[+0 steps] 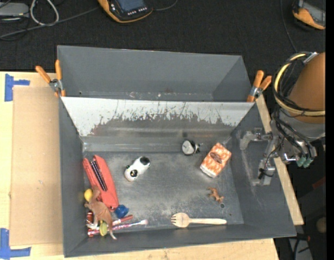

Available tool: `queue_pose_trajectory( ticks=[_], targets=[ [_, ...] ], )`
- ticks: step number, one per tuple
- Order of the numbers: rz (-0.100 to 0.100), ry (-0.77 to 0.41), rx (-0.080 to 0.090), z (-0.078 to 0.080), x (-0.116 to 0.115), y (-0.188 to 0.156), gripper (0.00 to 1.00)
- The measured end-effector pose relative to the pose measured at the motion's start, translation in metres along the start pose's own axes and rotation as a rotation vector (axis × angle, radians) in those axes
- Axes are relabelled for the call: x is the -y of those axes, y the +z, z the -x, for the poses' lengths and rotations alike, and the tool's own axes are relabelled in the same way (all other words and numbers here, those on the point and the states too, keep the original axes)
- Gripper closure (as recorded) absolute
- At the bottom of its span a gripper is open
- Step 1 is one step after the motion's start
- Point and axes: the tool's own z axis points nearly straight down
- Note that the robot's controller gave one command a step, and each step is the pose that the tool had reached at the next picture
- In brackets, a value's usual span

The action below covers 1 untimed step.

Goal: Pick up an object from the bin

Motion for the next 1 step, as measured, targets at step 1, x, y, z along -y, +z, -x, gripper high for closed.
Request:
queue_pose_trajectory(
  ticks=[1],
  targets=[
    [-0.001, -0.005, 0.008, 0.0015, -0.0010, -0.0046, 0.00]
  ],
)
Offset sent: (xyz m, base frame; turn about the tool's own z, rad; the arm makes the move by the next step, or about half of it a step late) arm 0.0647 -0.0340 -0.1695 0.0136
